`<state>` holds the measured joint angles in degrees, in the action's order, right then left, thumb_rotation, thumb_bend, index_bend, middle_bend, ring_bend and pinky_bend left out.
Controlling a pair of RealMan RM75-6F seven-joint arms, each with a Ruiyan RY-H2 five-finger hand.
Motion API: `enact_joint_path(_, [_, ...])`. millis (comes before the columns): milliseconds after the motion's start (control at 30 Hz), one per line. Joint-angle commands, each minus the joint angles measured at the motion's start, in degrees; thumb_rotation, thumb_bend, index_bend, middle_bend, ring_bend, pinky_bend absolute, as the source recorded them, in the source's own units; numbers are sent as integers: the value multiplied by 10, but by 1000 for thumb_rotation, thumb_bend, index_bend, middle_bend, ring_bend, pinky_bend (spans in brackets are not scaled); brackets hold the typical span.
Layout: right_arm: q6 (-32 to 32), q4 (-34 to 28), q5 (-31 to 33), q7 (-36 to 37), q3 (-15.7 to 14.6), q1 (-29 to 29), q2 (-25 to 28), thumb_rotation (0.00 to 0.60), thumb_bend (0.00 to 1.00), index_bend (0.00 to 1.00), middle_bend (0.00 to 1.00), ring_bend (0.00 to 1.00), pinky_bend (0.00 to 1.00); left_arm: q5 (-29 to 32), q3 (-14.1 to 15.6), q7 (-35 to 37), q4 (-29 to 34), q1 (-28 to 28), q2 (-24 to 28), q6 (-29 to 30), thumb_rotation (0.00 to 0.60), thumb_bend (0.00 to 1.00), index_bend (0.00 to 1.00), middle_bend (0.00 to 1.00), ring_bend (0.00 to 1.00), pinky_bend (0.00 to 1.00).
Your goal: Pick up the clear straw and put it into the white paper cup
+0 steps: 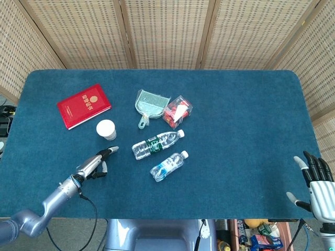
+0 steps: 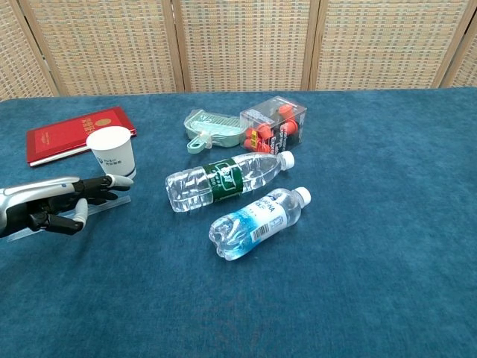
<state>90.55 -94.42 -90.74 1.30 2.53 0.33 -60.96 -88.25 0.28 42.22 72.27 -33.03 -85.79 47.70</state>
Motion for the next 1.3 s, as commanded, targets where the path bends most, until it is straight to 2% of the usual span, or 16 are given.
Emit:
enact_joint_path(33, [0, 0, 0, 0, 0, 0, 0, 600, 0, 0, 0, 0, 0, -13, 11, 4, 10, -3, 5, 3, 600, 970, 0, 0, 0, 0])
enact_joint_path(233, [0, 0, -1, 2, -1, 0, 1, 600, 0, 0, 0, 0, 0, -44, 42, -7, 43, -13, 23, -1, 600, 970, 0, 0, 0, 0])
enact_joint_path(400, [1, 1, -1, 3, -1, 0, 1, 600, 0, 0, 0, 0, 0, -68, 62, -28, 69, -10, 31, 26, 600, 971, 0, 0, 0, 0])
enact_joint_path(600, [1, 1, -2, 2, -1, 0, 0, 600, 0, 0, 0, 0, 0, -66, 58, -102, 70, 13, 32, 83, 600, 970, 0, 0, 0, 0])
enact_joint_path(667, [1, 0, -2, 2, -1, 0, 0, 600, 0, 0, 0, 0, 0, -59, 52, -135, 65, 23, 28, 101, 600, 868, 0, 0, 0, 0])
enact_joint_path(733, [1, 0, -1, 2, -1, 0, 0, 600, 0, 0, 0, 0, 0, -49, 40, -200, 54, 39, 17, 132, 600, 636, 12, 0, 0, 0])
enact_joint_path(767, [0, 0, -1, 2, -1, 0, 0, 600, 0, 0, 0, 0, 0, -43, 35, -227, 52, 46, 13, 143, 600, 561, 35, 0, 0, 0])
enact_joint_path(833, [0, 0, -3, 1, -2, 0, 0, 600, 0, 0, 0, 0, 0, -26, 26, -272, 55, 53, 9, 149, 600, 508, 114, 0, 0, 0])
enact_joint_path(967, [1, -1, -3, 0, -2, -1, 0, 600, 0, 0, 0, 0, 0, 15, 14, -367, 80, 57, 8, 133, 600, 493, 331, 0, 0, 0])
enact_joint_path(1067, [1, -1, -3, 1, -2, 0, 0, 600, 0, 0, 0, 0, 0, 38, 6, -402, 93, 53, 4, 119, 600, 493, 373, 0, 0, 0])
enact_joint_path(1300, [-1, 1, -1, 5, -2, 0, 1, 600, 0, 0, 0, 0, 0, 68, -10, -449, 81, 48, -23, 110, 600, 491, 395, 0, 0, 0])
